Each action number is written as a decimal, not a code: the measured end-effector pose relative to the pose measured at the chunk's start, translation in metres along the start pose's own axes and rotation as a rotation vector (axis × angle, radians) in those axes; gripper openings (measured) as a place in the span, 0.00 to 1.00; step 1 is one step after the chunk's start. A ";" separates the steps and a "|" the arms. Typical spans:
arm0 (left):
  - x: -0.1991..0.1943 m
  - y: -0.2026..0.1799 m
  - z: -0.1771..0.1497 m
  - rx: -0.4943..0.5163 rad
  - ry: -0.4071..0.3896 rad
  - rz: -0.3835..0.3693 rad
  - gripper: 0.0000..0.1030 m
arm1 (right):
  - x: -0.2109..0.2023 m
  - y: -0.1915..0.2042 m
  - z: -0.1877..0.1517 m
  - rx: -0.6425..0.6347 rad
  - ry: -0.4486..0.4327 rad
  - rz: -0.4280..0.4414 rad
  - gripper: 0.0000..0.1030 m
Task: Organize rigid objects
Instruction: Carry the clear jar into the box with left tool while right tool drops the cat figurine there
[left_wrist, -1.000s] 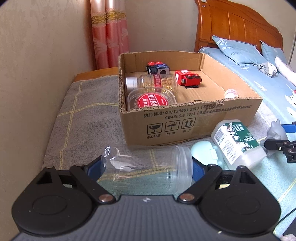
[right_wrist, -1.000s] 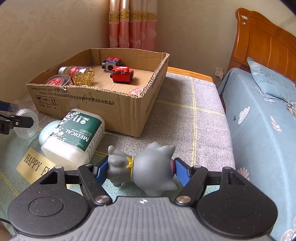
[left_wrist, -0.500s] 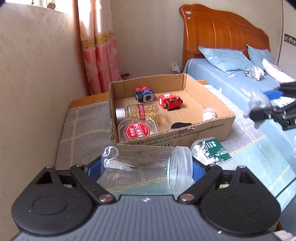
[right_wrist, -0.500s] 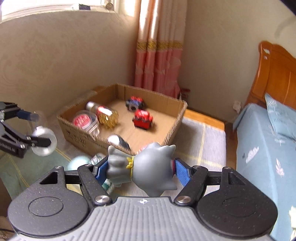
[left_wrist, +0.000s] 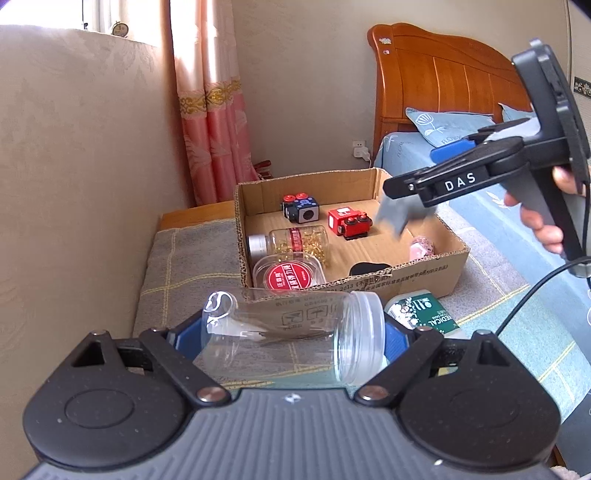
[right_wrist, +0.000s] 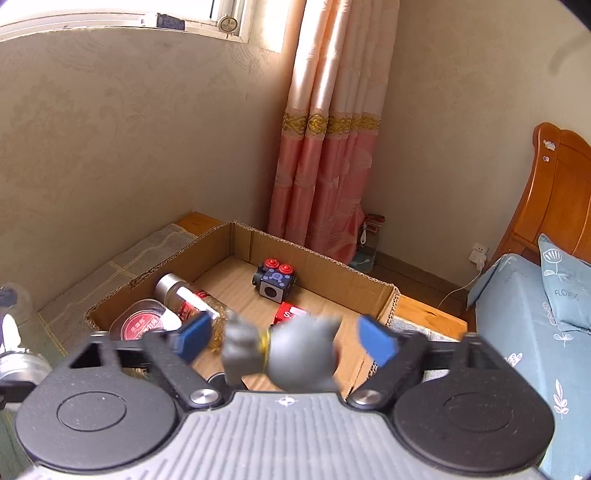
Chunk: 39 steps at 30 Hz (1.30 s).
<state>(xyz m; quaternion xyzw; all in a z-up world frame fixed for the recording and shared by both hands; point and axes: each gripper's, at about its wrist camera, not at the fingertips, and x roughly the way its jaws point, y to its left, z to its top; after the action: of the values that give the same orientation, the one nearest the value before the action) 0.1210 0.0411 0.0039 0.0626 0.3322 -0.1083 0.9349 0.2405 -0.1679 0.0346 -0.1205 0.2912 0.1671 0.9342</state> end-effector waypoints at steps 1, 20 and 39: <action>-0.001 0.000 0.000 -0.002 0.000 0.002 0.88 | -0.001 0.000 0.000 0.010 -0.013 0.007 1.00; 0.036 -0.009 0.062 0.041 -0.011 -0.049 0.88 | -0.047 -0.007 -0.032 0.195 0.095 -0.031 1.00; 0.140 -0.003 0.153 -0.004 0.049 0.105 0.94 | -0.079 -0.008 -0.058 0.323 0.101 -0.126 1.00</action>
<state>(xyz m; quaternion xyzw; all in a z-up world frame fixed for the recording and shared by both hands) 0.3191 -0.0135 0.0331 0.0805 0.3514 -0.0568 0.9310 0.1528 -0.2137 0.0352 0.0049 0.3529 0.0532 0.9341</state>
